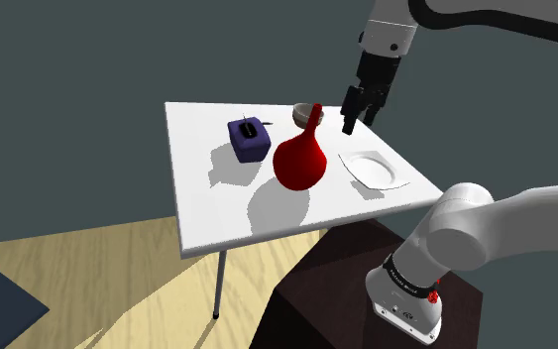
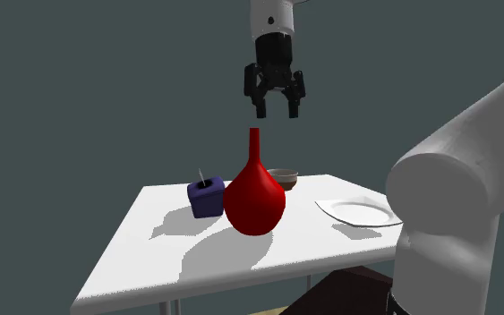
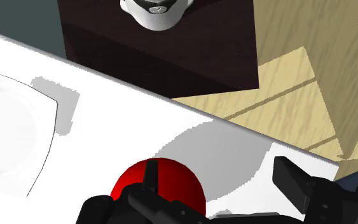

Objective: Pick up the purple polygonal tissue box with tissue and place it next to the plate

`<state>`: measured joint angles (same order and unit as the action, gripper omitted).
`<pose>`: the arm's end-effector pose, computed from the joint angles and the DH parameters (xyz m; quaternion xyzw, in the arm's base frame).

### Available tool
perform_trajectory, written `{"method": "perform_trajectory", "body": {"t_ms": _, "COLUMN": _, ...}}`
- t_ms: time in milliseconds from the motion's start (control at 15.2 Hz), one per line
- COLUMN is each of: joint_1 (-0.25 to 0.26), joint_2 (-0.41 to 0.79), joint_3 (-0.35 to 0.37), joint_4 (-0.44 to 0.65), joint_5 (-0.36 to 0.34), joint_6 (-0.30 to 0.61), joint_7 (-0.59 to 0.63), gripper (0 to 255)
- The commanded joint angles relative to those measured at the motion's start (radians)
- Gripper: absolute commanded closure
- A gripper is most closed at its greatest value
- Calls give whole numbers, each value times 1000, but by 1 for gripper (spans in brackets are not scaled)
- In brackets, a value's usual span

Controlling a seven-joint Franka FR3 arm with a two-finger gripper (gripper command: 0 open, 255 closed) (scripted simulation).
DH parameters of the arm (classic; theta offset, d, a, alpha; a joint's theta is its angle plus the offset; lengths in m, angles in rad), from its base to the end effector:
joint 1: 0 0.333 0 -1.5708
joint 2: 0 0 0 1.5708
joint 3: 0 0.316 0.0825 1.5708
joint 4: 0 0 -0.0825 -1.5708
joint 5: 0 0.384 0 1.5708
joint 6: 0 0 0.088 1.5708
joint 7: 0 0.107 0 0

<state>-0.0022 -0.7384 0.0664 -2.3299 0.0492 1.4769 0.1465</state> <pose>0.3083 0.0312 0.5797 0.9971 -0.0501 -0.0578 0.0033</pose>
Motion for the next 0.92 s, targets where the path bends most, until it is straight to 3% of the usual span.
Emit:
{"method": "perform_trajectory", "body": {"t_ms": 0, "joint_1": 0, "joint_2": 0, "joint_3": 0, "joint_4": 0, "joint_5": 0, "joint_6": 0, "joint_7": 0, "gripper": 0}}
{"method": "perform_trajectory", "body": {"t_ms": 858, "joint_1": -61, "joint_2": 492, "joint_3": 105, "joint_4": 242, "joint_5": -89, "joint_6": 247, "joint_7": 215, "gripper": 0}}
